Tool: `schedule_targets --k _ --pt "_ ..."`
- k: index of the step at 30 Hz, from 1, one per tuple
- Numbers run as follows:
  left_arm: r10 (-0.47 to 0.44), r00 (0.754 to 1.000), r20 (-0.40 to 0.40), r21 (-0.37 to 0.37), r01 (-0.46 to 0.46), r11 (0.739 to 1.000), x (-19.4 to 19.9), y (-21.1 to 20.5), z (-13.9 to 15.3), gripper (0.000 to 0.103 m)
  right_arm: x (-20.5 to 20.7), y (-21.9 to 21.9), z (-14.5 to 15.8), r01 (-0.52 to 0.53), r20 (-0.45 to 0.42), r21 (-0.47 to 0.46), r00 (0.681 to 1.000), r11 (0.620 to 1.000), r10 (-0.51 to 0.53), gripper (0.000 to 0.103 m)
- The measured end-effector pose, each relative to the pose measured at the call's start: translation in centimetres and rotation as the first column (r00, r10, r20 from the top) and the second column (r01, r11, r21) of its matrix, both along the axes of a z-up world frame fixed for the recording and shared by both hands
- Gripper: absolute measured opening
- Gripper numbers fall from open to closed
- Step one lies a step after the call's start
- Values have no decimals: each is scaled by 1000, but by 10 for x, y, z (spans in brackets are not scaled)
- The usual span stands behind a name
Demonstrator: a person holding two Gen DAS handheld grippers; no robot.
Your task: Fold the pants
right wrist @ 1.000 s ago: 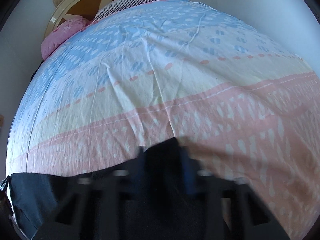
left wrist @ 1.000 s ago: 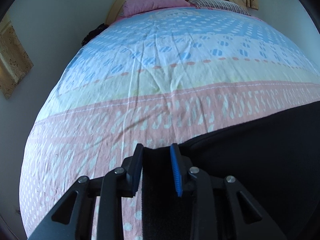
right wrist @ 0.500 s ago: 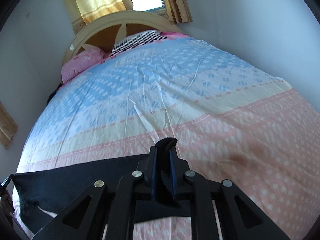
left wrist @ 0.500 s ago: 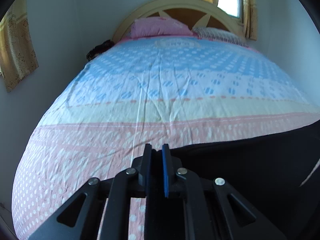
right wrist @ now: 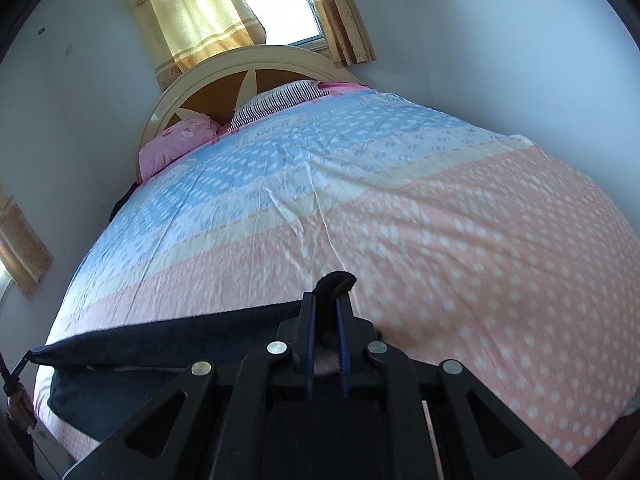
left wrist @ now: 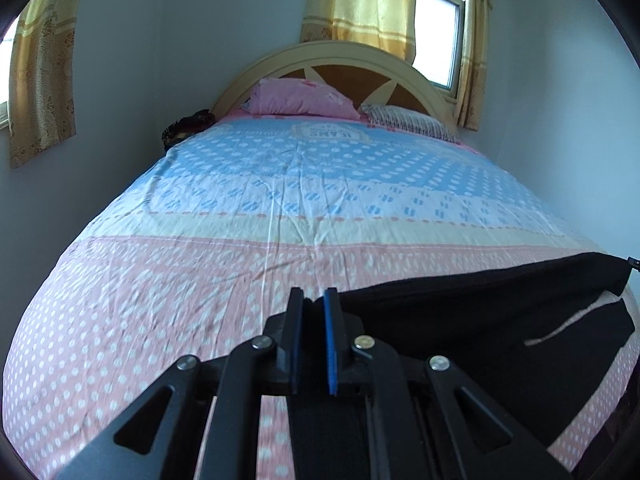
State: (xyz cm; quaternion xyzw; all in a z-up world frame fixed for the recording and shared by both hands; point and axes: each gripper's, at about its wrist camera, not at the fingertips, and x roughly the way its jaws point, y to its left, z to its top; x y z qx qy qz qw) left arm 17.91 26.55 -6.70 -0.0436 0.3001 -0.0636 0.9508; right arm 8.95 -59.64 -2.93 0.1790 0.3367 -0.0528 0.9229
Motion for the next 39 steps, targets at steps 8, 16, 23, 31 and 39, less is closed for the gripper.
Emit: schedule_targets --k 8,16,23,31,39 --pt "-38 999 -15 -20 37 999 -58 2 -42 11 -43 -5 -47 14 -120 -15 993 1000 -16 8" --pt "-23 998 -59 -39 21 999 -71 9 -86 18 -82 11 -9 65 -58 -96 996 993 -71 38" --pt "-34 999 -38 16 35 999 -76 4 -85 18 -49 172 13 -333 -95 -280 943 901 319 50" --pt "-89 996 32 261 78 962 -91 -17 -80 23 -15 349 -44 -709 -240 -287 704 644 668 50" --pt "-165 986 36 366 141 920 -95 -29 -79 19 -6 415 -77 -793 -316 -306 606 526 730 50"
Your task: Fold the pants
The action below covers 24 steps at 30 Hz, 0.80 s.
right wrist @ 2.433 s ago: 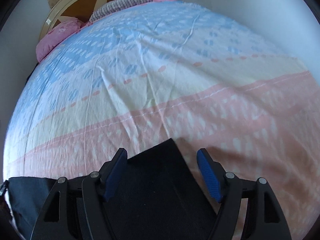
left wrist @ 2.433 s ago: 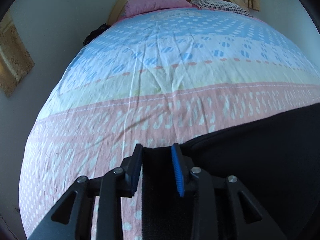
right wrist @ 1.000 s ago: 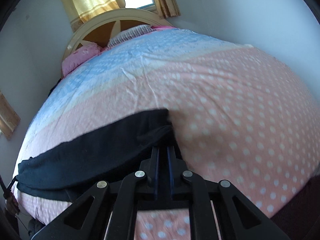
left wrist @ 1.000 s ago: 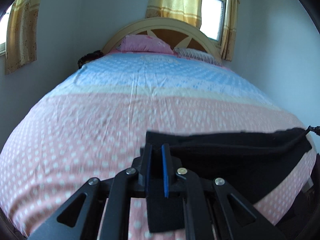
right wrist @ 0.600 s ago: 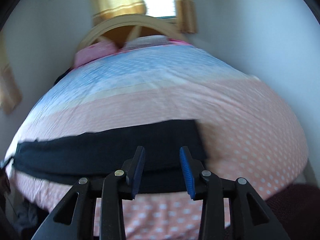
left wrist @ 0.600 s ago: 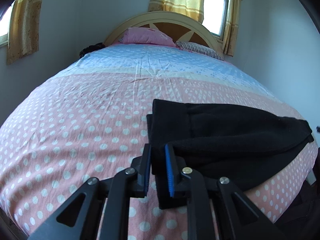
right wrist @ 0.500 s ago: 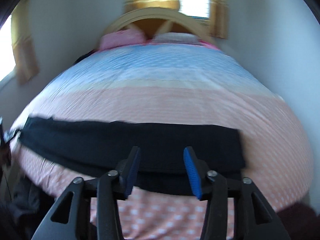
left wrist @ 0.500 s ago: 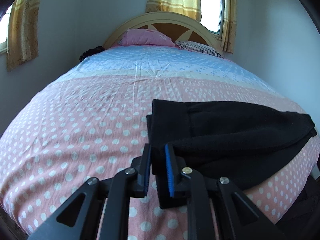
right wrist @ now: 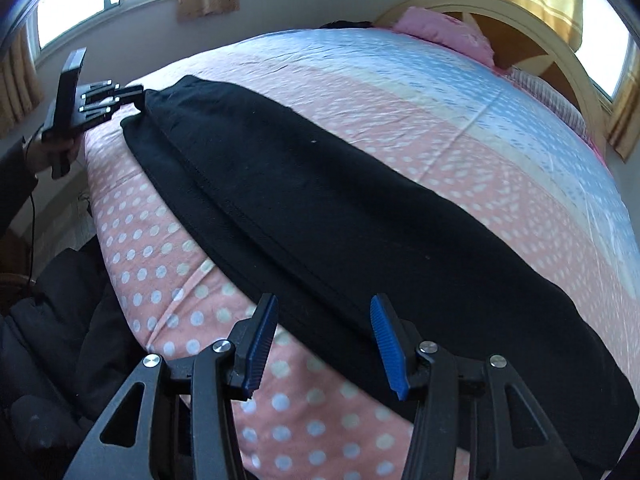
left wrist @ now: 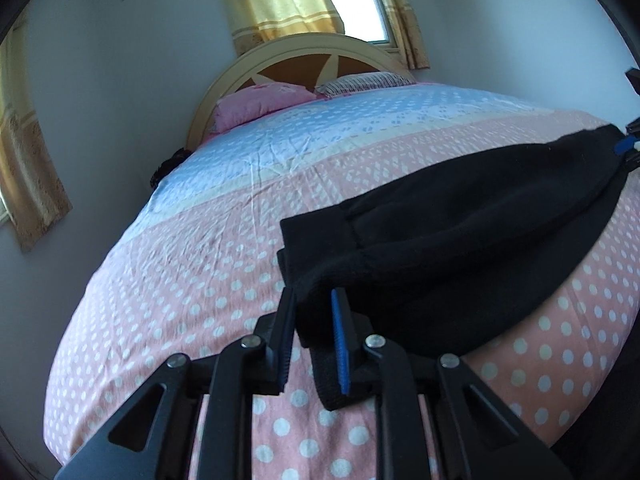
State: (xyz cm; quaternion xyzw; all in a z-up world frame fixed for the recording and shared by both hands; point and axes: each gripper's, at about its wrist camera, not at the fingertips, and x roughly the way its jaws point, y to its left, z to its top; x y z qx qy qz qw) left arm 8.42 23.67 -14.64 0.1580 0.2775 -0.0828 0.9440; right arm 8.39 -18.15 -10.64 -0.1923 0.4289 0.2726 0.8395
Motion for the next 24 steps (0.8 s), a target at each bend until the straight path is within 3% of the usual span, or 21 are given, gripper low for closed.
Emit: schedule_targets --k 4,6,7,8,10,12,15,19,24 --pt "1 999 33 18 -1 1000 -2 0 7 22 14 10 -6 12 -10 -20 1000 1000 -12 50" --pt "2 1000 22 20 -2 1000 2 -2 8 35 16 11 -5 19 3 -30 1000 999 -19 32" --pt "-4 1000 20 24 4 1000 3 -3 7 36 16 10 -4 23 9 -32 1000 999 -23 14" --pt "-14 1000 15 29 14 999 5 -5 6 36 15 9 -1 26 11 -27 1000 999 -25 8" --pt "-37 999 -3 34 37 999 7 -9 4 35 13 9 7 24 32 -21 999 1000 -23 4" --pt "-56 998 -1 53 56 997 7 -15 5 11 9 6 15 25 50 -8 998 1000 -24 4" --pt "-80 997 22 63 78 995 2 -15 16 9 0 1 23 17 61 8 998 1000 -18 3" --pt "-104 992 67 26 103 994 -12 -6 36 9 -9 2 5 5 37 -25 999 1000 -4 3" --pt "-138 990 8 18 138 990 -26 0 18 9 -10 2 -3 14 27 -21 1000 1000 -13 3"
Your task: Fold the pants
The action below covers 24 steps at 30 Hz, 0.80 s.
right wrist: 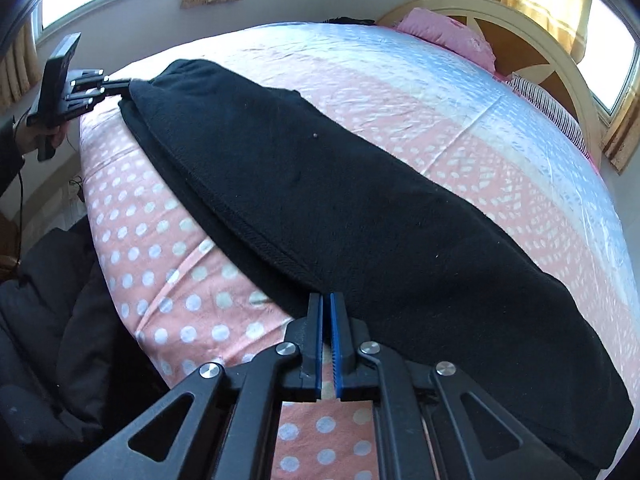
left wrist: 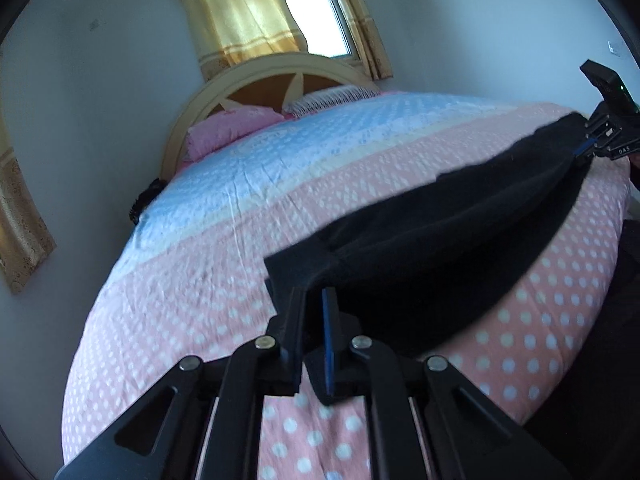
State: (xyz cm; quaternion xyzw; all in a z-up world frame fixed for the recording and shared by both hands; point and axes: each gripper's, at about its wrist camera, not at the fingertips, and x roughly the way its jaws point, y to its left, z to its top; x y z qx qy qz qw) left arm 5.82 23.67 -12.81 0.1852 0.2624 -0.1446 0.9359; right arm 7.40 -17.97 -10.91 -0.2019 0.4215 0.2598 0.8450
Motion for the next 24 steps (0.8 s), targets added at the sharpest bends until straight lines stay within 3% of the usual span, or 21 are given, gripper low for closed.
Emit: schedule_targets --k 4,14,19,24 --pt "3 999 -43 -5 -3 1000 -6 3 -20 9 -3 -2 13 -8 24 8 1000 1000 7 2" --pt "-11 1000 -16 -60 10 998 -14 5 -4 9 -12 -14 18 3 23 65 1000 998 -4 2" --pt "-15 1000 -9 -121 14 993 -18 13 4 9 -8 -10 -2 -5 -17 1 1000 1000 5 2" --pt "-45 997 -64 -94 39 995 -20 10 -9 9 -9 -13 -2 -36 -41 -4 998 999 36 4"
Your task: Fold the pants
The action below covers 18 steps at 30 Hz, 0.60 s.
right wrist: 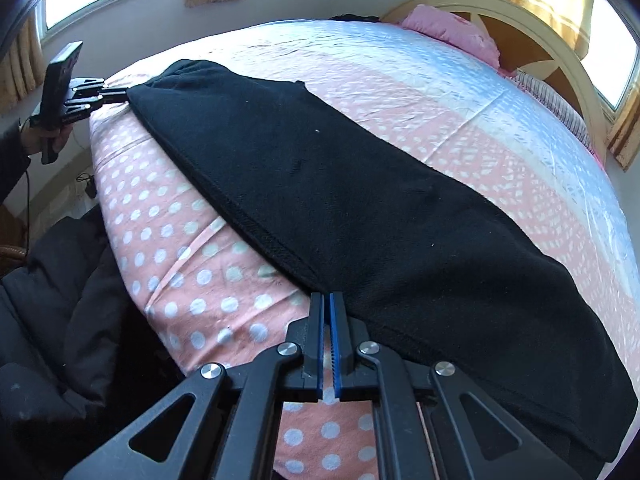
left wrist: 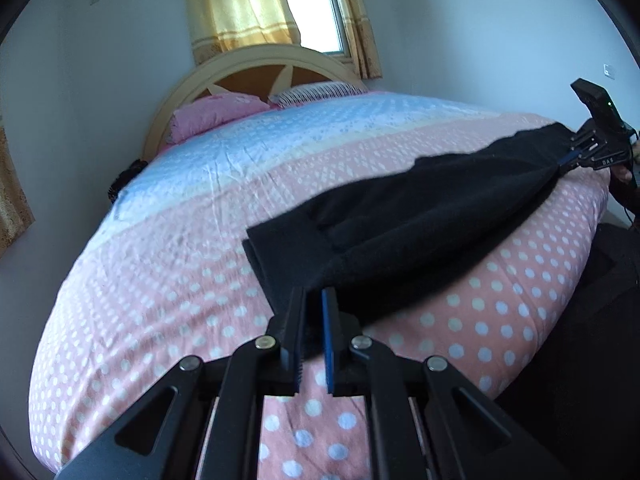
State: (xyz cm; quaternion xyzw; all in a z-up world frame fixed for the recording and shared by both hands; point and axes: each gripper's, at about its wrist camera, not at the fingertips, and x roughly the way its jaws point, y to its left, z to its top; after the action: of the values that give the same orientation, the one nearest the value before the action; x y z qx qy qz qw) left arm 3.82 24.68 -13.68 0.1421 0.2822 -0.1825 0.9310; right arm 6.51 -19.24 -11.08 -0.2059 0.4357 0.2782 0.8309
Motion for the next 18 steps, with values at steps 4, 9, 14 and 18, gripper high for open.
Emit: schedule_targets --k 4,9,14,18 --pt "-7 999 -44 7 7 1000 -7 5 -10 15 -2 -14 12 8 2 2 1000 1000 -8 7" --pt "83 996 -29 0 -83 997 -11 31 1 15 6 -32 47 39 21 148 999 988 -43 56" --pt "173 984 48 -92 -168 981 -7 48 30 27 42 -12 71 91 34 208 994 974 -100 56" --pt "146 984 99 -95 -136 986 19 13 47 42 79 19 79 119 2 265 992 957 -123 56"
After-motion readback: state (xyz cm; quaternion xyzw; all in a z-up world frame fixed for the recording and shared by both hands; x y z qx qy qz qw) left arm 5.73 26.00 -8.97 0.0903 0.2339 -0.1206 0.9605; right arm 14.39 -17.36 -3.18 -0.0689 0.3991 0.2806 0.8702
